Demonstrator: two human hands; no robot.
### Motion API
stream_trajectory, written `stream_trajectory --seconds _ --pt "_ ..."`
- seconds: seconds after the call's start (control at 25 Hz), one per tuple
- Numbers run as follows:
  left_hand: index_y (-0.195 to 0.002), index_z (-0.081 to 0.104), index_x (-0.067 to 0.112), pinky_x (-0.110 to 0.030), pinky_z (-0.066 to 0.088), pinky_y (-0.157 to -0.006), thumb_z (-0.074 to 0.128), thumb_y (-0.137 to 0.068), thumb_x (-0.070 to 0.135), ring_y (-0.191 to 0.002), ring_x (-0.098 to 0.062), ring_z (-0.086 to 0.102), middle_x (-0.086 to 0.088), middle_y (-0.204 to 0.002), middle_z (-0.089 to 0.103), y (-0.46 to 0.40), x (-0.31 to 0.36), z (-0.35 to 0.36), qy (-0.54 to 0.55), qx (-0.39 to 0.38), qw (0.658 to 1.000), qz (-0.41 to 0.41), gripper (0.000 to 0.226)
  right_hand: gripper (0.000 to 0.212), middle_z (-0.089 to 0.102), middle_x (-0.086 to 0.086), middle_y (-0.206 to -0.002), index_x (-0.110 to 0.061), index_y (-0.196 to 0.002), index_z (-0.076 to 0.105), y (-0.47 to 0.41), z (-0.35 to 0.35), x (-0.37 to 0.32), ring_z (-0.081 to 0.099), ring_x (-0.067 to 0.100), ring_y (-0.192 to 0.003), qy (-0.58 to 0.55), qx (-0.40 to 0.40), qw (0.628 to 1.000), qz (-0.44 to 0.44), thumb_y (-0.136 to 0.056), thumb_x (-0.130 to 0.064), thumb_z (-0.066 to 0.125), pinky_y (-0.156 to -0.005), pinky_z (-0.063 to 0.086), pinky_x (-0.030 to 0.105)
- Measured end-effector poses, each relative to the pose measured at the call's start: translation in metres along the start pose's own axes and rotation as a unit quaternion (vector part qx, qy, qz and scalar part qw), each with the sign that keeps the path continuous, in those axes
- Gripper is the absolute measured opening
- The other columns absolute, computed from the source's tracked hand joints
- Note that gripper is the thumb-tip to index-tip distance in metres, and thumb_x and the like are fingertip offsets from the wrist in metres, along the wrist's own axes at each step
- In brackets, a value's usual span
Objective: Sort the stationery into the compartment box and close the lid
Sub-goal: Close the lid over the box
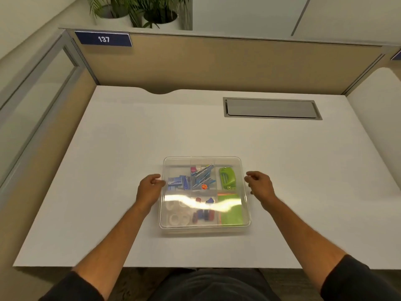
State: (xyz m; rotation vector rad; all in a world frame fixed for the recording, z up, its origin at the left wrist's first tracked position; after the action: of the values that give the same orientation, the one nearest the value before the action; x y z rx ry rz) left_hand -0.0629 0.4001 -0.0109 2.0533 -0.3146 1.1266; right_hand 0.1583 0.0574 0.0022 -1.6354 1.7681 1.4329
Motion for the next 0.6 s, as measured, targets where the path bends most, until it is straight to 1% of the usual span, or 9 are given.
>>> stream_trajectory --seconds 0.08,0.12,0.2,0.24,0.32,0.44,0.52,0.6 --pt "-0.127 0.061 0.011 -0.044 0.051 -0.098 0.064 -0.092 0.018 -0.106 -0.029 0.063 -0.010 -0.115 0.066 -0.021 0.014 0.004 -0.009 0.001 1.000 -0.003 0.036 0.026 0.069 0.008 -0.103 -0.014 -0.114 0.067 -0.018 0.007 -0.011 0.064 0.021 -0.087 -0.008 -0.015 1.000 0.008 -0.089 -0.020 0.063 -0.076 0.056 0.039" --pt "-0.122 0.064 0.013 -0.043 0.052 -0.096 0.064 -0.092 0.019 -0.103 -0.027 0.063 -0.008 -0.113 0.067 -0.031 0.020 0.007 -0.006 -0.001 1.000 -0.001 0.031 0.022 0.070 0.010 -0.101 -0.013 -0.109 0.069 -0.026 0.010 -0.015 0.062 0.021 -0.081 -0.010 -0.022 1.000 0.014 -0.089 -0.020 0.062 -0.070 0.054 0.038" --pt "-0.103 0.071 0.017 -0.036 0.052 -0.084 0.063 -0.091 0.019 -0.090 -0.023 0.063 -0.004 -0.100 0.069 -0.049 0.030 0.012 0.004 -0.006 1.000 0.004 0.014 0.018 0.070 0.012 -0.096 -0.011 -0.101 0.070 -0.042 0.015 -0.018 0.059 0.021 -0.076 -0.015 -0.028 0.999 0.026 -0.090 -0.019 0.059 -0.065 0.051 0.036" --pt "-0.095 0.072 0.018 -0.033 0.051 -0.078 0.062 -0.090 0.019 -0.084 -0.020 0.061 -0.002 -0.094 0.069 -0.057 0.034 0.013 0.005 -0.007 1.000 0.003 0.011 0.018 0.069 0.012 -0.094 -0.010 -0.099 0.071 -0.049 0.017 -0.020 0.059 0.022 -0.074 -0.020 -0.032 0.999 0.032 -0.089 -0.019 0.059 -0.064 0.050 0.036" --pt "-0.087 0.072 0.013 -0.031 0.047 -0.072 0.062 -0.089 0.022 -0.076 -0.019 0.057 -0.001 -0.084 0.065 -0.074 0.036 0.015 0.006 -0.010 1.000 -0.015 0.013 0.018 0.066 0.010 -0.087 -0.007 -0.095 0.071 -0.062 0.022 -0.022 0.059 0.022 -0.072 -0.033 -0.047 0.997 0.046 -0.089 -0.019 0.058 -0.061 0.050 0.033" --pt "-0.088 0.071 0.003 -0.031 0.044 -0.066 0.067 -0.087 0.026 -0.068 -0.020 0.051 -0.004 -0.073 0.057 -0.091 0.032 0.017 0.002 -0.017 0.999 -0.045 0.023 0.014 0.064 0.006 -0.080 -0.009 -0.085 0.069 -0.076 0.031 -0.022 0.061 0.021 -0.070 -0.048 -0.063 0.994 0.073 -0.090 -0.021 0.062 -0.054 0.052 0.028" --pt "-0.089 0.071 0.001 -0.031 0.045 -0.065 0.069 -0.085 0.026 -0.064 -0.018 0.051 -0.003 -0.069 0.057 -0.096 0.028 0.017 -0.002 -0.019 0.998 -0.054 0.026 0.013 0.064 0.006 -0.081 -0.011 -0.085 0.067 -0.081 0.035 -0.018 0.061 0.022 -0.072 -0.052 -0.066 0.993 0.088 -0.090 -0.022 0.065 -0.055 0.052 0.029" --pt "-0.086 0.072 0.004 -0.030 0.046 -0.063 0.069 -0.086 0.026 -0.062 -0.017 0.052 -0.001 -0.068 0.058 -0.098 0.024 0.019 -0.003 -0.023 0.998 -0.058 0.023 0.013 0.064 0.007 -0.083 -0.011 -0.087 0.068 -0.085 0.035 -0.012 0.061 0.023 -0.073 -0.056 -0.061 0.991 0.107 -0.088 -0.023 0.067 -0.059 0.053 0.031"
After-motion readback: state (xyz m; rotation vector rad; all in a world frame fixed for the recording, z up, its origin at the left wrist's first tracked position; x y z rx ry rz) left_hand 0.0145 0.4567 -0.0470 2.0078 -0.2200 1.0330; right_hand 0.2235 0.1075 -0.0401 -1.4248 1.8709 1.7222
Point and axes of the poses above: each hand's wrist, its own y-axis away from the middle knuckle, its own z-axis out of the palm, x = y × z, the point moved 7 cm from there along -y, towards the middle knuckle
